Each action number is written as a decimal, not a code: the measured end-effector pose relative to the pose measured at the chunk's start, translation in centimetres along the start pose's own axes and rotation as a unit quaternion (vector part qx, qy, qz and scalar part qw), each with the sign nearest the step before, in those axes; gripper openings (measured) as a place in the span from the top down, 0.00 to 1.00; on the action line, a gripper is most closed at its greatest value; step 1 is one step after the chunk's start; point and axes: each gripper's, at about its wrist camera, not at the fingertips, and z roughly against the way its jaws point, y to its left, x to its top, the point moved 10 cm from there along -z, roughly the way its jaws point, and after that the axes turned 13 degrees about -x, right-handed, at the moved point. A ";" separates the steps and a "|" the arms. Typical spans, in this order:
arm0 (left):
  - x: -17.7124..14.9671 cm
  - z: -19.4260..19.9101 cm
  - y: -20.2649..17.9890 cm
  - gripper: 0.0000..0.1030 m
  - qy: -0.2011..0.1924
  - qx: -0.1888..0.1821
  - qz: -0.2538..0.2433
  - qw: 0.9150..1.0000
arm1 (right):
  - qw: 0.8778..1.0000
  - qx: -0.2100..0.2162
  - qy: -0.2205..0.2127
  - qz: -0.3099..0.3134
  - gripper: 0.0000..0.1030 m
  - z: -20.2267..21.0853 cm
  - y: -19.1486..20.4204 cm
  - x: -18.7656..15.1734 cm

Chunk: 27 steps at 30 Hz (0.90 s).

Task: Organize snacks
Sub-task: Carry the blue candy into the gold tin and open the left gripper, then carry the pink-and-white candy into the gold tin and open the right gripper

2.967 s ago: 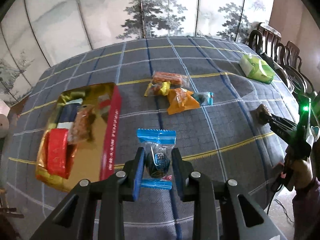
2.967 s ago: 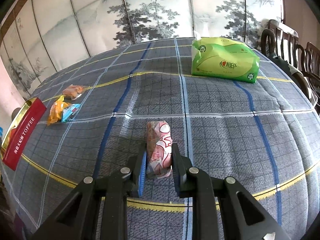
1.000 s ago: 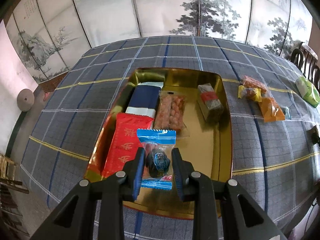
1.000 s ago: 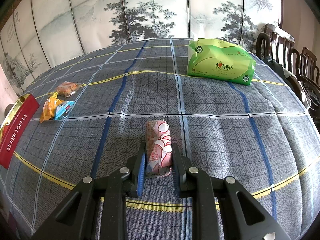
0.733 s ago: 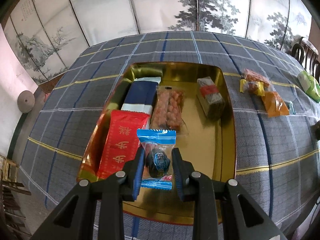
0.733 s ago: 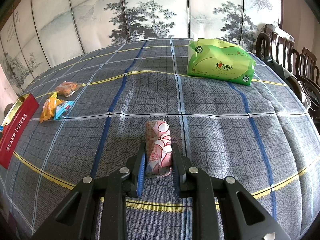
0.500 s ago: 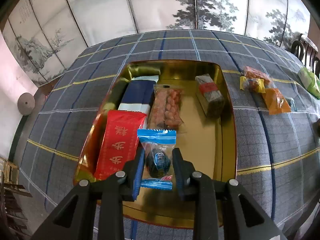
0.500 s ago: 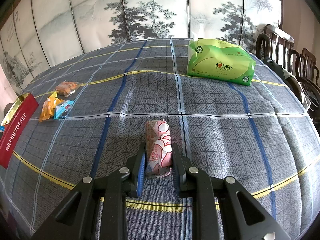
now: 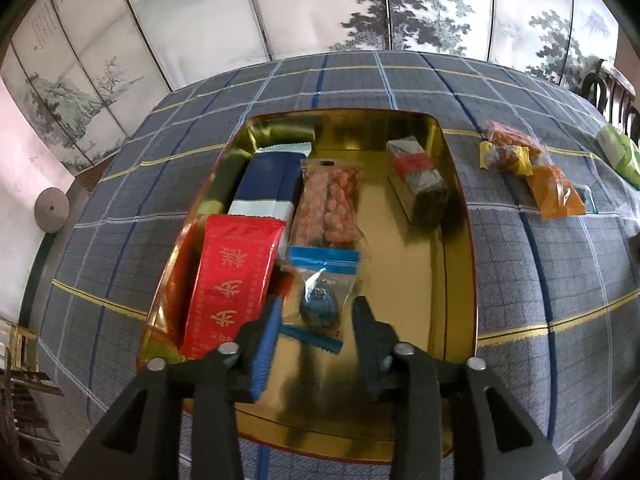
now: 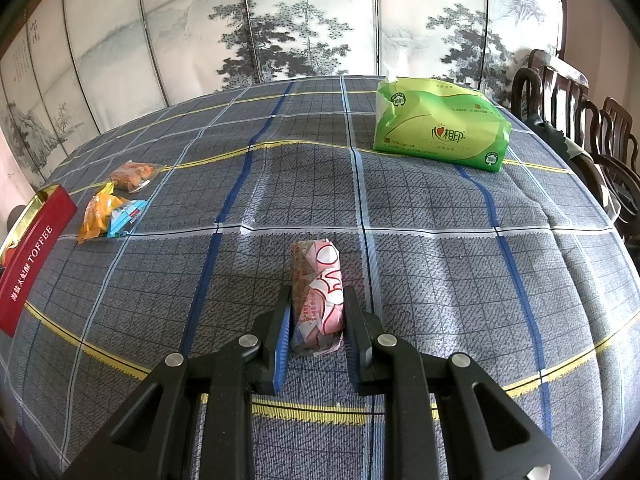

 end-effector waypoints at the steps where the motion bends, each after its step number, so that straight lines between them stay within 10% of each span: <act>1: 0.0 0.0 0.0 0.56 0.000 -0.002 0.000 1.000 | 1.000 0.000 0.000 0.000 0.81 0.0 0.0 0.0; 27: 0.1 2.9 -0.9 0.55 -0.041 0.030 -0.018 0.999 | 1.000 -0.019 -0.001 0.021 0.80 -0.4 -0.7 0.0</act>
